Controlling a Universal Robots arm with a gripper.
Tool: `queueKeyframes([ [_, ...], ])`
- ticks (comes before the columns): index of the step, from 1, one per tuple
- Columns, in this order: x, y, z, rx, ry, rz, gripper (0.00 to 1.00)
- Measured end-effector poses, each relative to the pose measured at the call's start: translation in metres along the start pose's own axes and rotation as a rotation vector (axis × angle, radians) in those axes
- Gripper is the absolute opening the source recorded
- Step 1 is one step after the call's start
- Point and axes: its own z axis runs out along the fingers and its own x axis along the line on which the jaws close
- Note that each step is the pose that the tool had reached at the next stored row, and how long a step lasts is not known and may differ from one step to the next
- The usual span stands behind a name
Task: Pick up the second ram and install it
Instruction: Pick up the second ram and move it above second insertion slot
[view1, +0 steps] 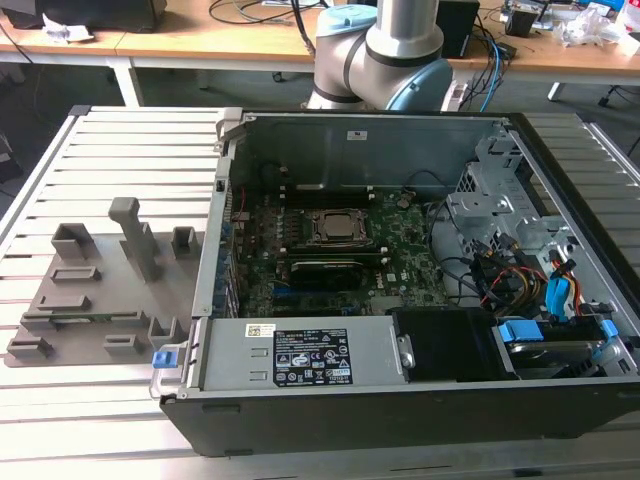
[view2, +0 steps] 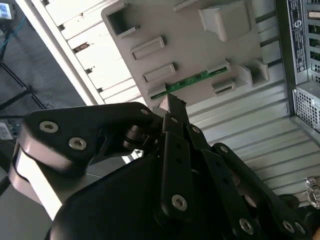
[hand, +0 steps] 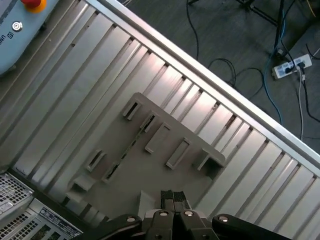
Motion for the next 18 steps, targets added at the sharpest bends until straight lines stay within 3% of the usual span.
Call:
queueKeyframes([
  [4, 0.0001, 0.0000, 0.0011, 0.0038, 0.0000, 0.149, 0.11],
  [12, 0.0001, 0.0000, 0.0021, 0.0087, -0.0001, 0.337, 0.11],
  [14, 0.0001, 0.0000, 0.0022, 0.0095, 0.0000, 0.365, 0.11],
  [18, 0.0001, 0.0000, 0.0027, 0.0122, -0.0001, 0.473, 0.11],
])
